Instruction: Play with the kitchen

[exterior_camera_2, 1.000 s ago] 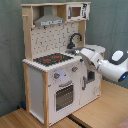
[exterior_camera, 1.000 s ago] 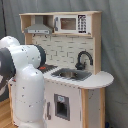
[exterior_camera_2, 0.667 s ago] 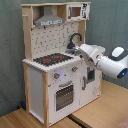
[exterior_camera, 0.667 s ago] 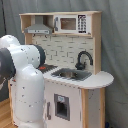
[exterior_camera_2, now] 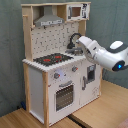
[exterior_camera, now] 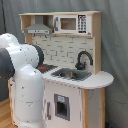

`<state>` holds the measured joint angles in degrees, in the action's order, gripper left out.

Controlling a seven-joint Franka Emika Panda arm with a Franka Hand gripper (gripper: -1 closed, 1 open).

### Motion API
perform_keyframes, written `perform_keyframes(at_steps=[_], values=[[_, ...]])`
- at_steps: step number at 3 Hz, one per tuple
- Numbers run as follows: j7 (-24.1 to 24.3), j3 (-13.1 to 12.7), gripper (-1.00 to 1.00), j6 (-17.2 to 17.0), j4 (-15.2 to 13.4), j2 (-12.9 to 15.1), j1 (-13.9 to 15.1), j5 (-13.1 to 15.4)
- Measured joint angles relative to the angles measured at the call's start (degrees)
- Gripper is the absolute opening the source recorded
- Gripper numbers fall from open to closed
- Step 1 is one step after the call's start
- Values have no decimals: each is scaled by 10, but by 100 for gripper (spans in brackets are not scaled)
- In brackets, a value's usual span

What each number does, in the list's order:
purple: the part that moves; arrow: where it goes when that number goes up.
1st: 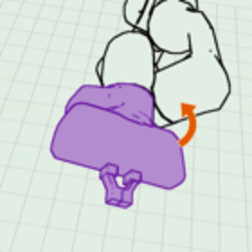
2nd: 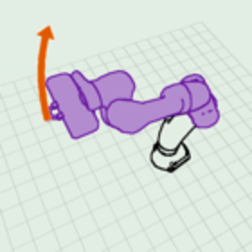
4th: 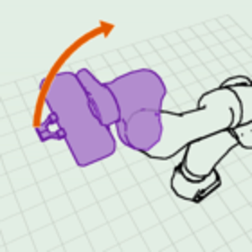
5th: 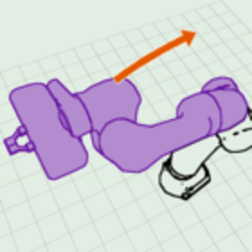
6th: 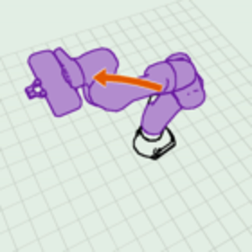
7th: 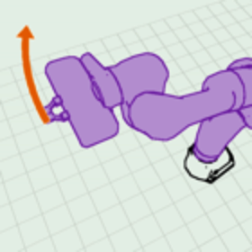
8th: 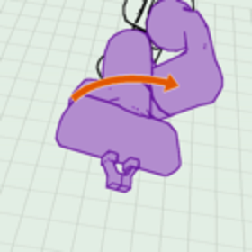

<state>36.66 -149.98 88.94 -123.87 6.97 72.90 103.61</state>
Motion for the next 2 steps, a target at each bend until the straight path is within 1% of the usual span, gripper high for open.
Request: perform_keyframes(at_steps=[1,2], values=[[-5,5,100,-24,53,3,0,-30],[-6,5,100,-45,100,6,1,-61]])
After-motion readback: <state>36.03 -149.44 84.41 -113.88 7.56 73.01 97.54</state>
